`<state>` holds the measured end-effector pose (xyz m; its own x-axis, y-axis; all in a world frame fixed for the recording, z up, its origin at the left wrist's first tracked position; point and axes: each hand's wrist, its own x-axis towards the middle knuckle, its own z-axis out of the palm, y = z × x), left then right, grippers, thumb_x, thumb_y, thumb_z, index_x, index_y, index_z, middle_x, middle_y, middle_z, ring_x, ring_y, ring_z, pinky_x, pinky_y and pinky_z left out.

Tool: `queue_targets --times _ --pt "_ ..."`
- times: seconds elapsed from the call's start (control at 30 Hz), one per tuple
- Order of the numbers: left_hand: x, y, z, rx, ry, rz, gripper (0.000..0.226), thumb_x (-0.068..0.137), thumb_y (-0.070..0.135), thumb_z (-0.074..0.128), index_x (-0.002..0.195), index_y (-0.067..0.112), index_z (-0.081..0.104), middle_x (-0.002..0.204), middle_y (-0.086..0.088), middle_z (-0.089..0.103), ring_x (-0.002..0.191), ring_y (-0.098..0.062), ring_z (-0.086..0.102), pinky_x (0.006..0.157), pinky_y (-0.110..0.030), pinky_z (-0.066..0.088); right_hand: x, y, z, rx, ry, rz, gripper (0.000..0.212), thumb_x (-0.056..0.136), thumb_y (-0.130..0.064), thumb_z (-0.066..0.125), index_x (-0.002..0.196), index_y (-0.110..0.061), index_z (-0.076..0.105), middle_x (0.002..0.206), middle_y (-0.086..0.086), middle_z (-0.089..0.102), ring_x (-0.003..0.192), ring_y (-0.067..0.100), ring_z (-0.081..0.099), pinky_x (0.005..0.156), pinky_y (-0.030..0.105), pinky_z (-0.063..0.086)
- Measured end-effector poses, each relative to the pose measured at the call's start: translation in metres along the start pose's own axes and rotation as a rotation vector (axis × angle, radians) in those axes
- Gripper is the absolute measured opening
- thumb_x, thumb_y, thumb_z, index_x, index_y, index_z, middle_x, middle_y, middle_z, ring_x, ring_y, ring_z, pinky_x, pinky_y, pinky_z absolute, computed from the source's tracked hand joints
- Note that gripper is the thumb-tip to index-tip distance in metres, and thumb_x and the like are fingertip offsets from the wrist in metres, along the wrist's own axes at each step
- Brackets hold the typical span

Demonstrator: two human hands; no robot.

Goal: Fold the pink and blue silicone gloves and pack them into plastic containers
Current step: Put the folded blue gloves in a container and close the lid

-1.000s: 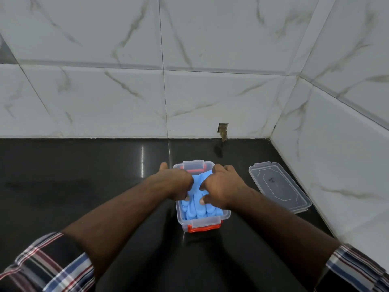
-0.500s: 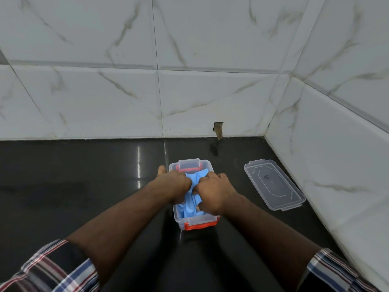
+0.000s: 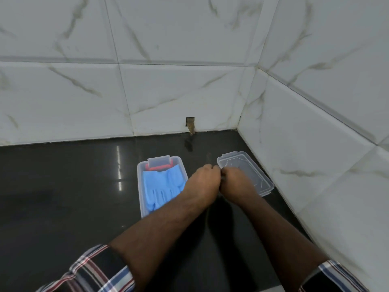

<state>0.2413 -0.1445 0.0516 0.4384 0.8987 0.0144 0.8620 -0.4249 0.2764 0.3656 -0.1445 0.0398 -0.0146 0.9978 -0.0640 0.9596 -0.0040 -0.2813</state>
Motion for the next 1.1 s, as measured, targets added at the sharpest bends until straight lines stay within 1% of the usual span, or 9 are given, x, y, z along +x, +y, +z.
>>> queue_targets --times 0.2,0.43,0.53,0.67,0.73,0.9,0.97,1.03,1.1 --pt "0.013 0.032 0.033 -0.183 -0.130 -0.100 0.037 0.095 0.013 0.054 0.132 0.007 0.050 0.133 -0.016 0.054 0.121 -0.030 0.057 0.102 -0.038 0.046 -0.006 0.041 0.015 -0.006 -0.051 0.061 0.023 0.091 -0.023 0.055 0.107 -0.012 0.067 0.107 0.009 0.067 0.096 0.026 0.065 0.087 0.042 0.054" --pt "0.018 0.022 0.053 -0.521 -0.096 -0.332 0.037 0.093 0.022 0.055 0.125 0.004 0.055 0.131 -0.018 0.054 0.118 -0.031 0.056 0.100 -0.036 0.045 -0.016 0.049 0.027 0.216 -0.125 -0.003 0.021 0.086 -0.023 0.054 0.099 -0.018 0.069 0.096 0.004 0.071 0.090 0.024 0.067 0.084 0.039 0.054" --pt "0.017 0.019 0.059 -0.582 -0.098 -0.443 0.045 0.093 0.024 0.054 0.133 0.007 0.047 0.140 -0.018 0.041 0.124 -0.035 0.052 0.105 -0.039 0.040 -0.013 0.062 0.021 0.350 -0.019 0.096 0.033 0.083 -0.021 0.061 0.115 -0.020 0.070 0.114 0.002 0.071 0.106 0.021 0.065 0.094 0.028 0.048" --pt "0.017 0.017 0.065 -0.571 -0.131 -0.492 0.055 0.095 0.025 0.055 0.145 0.008 0.039 0.150 -0.017 0.027 0.129 -0.035 0.049 0.109 -0.039 0.038 -0.004 0.090 0.009 0.296 0.122 0.283 0.044 0.077 -0.021 0.064 0.120 -0.013 0.066 0.120 0.013 0.066 0.110 0.032 0.061 0.094 0.037 0.050" --pt "0.018 0.017 0.066 -0.584 -0.154 -0.482 0.054 0.095 0.023 0.055 0.145 0.010 0.041 0.150 -0.016 0.031 0.129 -0.033 0.050 0.108 -0.038 0.039 -0.001 0.097 0.008 0.258 0.074 0.350 0.048 0.074 -0.024 0.063 0.121 -0.012 0.062 0.116 0.017 0.064 0.108 0.037 0.060 0.091 0.042 0.051" --pt "0.020 0.013 0.067 -0.603 -0.185 -0.466 0.044 0.095 0.019 0.055 0.139 0.010 0.052 0.139 -0.011 0.056 0.120 -0.026 0.059 0.102 -0.035 0.049 0.009 0.097 0.011 0.466 0.116 0.400 0.028 0.075 -0.021 0.069 0.101 -0.011 0.066 0.093 0.008 0.067 0.091 0.031 0.064 0.073 0.030 0.045" --pt "0.021 0.008 0.063 -0.621 -0.187 -0.491 0.041 0.096 0.022 0.056 0.135 0.011 0.054 0.134 -0.009 0.060 0.116 -0.023 0.061 0.095 -0.032 0.050 0.013 0.097 0.009 0.591 0.183 0.438 0.024 0.074 -0.018 0.070 0.090 -0.001 0.066 0.085 0.016 0.065 0.087 0.039 0.063 0.074 0.040 0.052" --pt "0.022 0.006 0.060 -0.639 -0.204 -0.503 0.040 0.096 0.028 0.059 0.132 0.012 0.054 0.129 -0.007 0.062 0.108 -0.020 0.062 0.091 -0.030 0.050 0.015 0.096 0.003 0.785 0.234 0.495 0.031 0.074 -0.012 0.073 0.093 0.011 0.063 0.096 0.030 0.065 0.091 0.048 0.061 0.079 0.054 0.054" --pt "0.023 0.006 0.055 -0.658 -0.223 -0.508 0.038 0.097 0.036 0.058 0.127 0.014 0.056 0.122 -0.006 0.064 0.100 -0.018 0.064 0.089 -0.030 0.053 0.015 0.091 -0.008 0.947 0.241 0.520 0.019 0.074 -0.007 0.075 0.087 0.006 0.067 0.096 0.028 0.067 0.083 0.044 0.065 0.067 0.051 0.059"
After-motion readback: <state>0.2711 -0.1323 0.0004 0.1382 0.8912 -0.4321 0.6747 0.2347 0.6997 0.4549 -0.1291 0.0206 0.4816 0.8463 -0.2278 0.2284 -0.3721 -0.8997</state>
